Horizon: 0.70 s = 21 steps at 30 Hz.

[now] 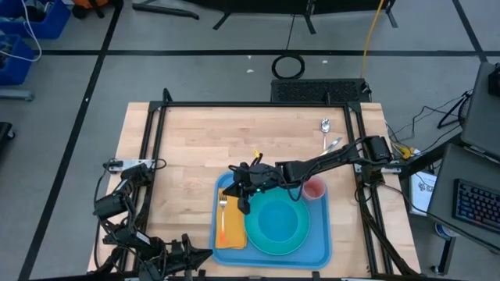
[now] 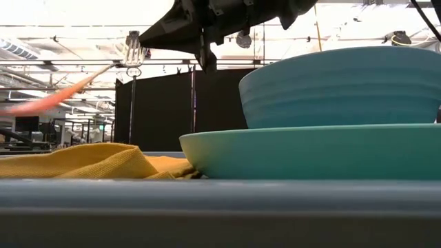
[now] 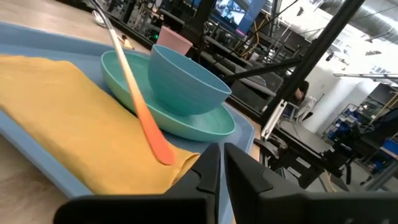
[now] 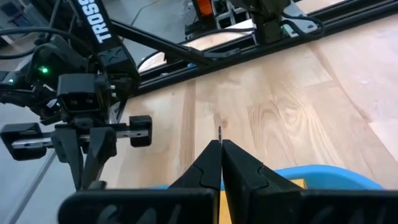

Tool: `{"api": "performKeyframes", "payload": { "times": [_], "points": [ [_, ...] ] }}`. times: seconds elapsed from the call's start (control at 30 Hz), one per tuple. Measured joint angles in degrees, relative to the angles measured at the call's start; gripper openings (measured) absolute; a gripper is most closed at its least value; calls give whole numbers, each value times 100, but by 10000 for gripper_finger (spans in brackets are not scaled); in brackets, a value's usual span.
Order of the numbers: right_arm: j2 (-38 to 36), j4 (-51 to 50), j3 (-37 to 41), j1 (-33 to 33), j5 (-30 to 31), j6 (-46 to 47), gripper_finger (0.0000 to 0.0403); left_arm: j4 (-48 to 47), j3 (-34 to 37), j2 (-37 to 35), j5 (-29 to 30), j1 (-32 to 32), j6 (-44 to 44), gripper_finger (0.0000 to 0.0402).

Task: Set up tray
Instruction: Put the orange fork on top of the napkin

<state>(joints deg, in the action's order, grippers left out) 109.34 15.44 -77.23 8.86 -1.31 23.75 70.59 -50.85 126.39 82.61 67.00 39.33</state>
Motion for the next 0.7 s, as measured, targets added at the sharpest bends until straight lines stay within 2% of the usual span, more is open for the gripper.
{"api": "performKeyframes", "payload": {
  "times": [0.2, 0.47, 0.7],
  "points": [
    [0, 16, -2, -15, 70, 26, 0, 0, -3, -2, -2, 0, -11, 3],
    [65, -1, -4, -15, 265, 66, 0, 0, -4, -2, -2, 0, -55, 30],
    [425, 250, -4, -17, 103, 132, 0, -2, -4, -8, -1, 0, -66, 24]
  ]
}}
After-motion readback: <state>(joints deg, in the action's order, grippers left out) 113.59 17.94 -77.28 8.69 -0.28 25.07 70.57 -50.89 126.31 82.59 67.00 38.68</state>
